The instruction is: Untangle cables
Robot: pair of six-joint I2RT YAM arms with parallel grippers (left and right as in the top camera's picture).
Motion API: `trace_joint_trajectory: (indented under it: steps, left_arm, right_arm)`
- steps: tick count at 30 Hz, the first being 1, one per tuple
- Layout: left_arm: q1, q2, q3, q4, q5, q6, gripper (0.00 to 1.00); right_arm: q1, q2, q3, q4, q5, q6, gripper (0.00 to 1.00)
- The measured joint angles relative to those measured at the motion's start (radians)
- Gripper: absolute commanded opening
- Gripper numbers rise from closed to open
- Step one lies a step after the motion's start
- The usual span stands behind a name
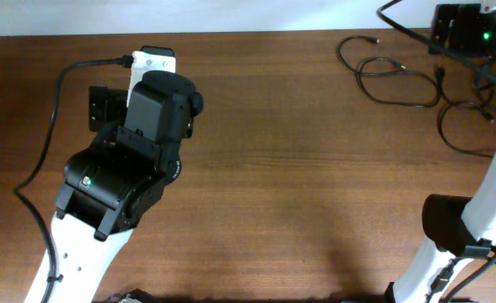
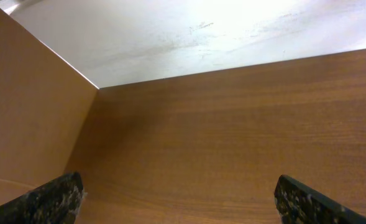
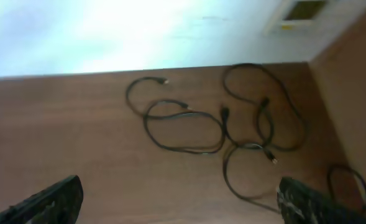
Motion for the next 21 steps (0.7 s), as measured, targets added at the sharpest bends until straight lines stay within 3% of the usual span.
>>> trace_joint_trajectory:
  steps: [8,13,21]
  left_arm:
    - [0.0,0.0,0.0,0.0,0.0,0.0,0.99]
    - [0.0,0.0,0.0,-0.002,0.0,0.0,0.99]
    - [0.0,-0.001,0.0,-0.003,0.0,0.0,0.99]
  right_arm:
    - [-0.156,0.048,-0.075,-0.027,0.259,0.471,0.99]
    - [-0.263,0.17,-0.255,-0.023,0.307,0.88,0.99]
    - [-0.334,0.256,-0.583,0.172,0.315,1.107,0.99]
